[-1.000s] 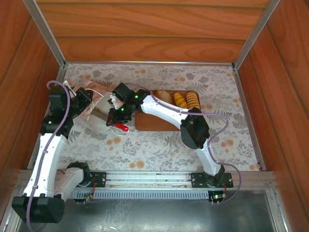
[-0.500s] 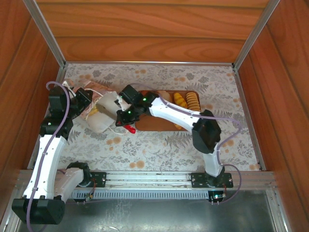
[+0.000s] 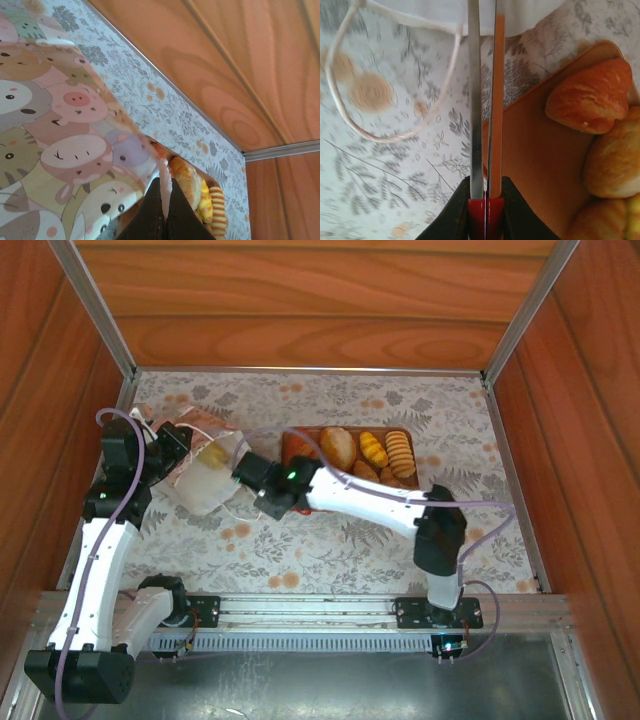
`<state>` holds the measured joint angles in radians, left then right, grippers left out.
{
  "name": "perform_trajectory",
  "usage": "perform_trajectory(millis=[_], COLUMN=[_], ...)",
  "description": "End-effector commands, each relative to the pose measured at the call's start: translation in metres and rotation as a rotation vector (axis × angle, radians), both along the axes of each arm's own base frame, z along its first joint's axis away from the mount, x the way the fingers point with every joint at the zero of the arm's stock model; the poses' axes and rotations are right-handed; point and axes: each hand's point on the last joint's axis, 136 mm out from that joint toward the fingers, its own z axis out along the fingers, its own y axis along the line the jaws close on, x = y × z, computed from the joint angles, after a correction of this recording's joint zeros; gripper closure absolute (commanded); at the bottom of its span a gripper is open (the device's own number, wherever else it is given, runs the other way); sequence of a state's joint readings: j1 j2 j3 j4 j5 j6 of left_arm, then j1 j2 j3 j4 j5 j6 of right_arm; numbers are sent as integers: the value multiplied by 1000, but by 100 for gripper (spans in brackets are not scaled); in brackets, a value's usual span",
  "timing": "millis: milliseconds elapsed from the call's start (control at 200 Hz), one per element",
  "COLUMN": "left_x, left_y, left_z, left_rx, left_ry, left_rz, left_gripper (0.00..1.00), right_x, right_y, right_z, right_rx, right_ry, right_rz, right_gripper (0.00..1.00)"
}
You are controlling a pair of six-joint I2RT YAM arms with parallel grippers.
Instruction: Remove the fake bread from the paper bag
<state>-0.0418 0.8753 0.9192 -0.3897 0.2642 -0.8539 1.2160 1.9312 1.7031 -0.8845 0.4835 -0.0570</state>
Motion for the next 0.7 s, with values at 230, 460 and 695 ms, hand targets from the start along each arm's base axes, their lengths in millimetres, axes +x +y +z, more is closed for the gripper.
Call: perform_trajectory(millis=[230,460,695], left_x=[-2,-1,-1], left_y=[-1,-2,-3], left_z=[3,2,3], left_rx=[0,-4,-7], left_ry=[-14,-8,-12], left_rz=[-1,-8,-13], left_gripper=[100,100,100], right_x=[-33,-45,-46], right_y=[11,10,12], right_z=[-4,10,32], right_rx=[-125,-51,159], right_ry=[-109,1,187], right_rz=[295,223,76], right_gripper=[76,70,68])
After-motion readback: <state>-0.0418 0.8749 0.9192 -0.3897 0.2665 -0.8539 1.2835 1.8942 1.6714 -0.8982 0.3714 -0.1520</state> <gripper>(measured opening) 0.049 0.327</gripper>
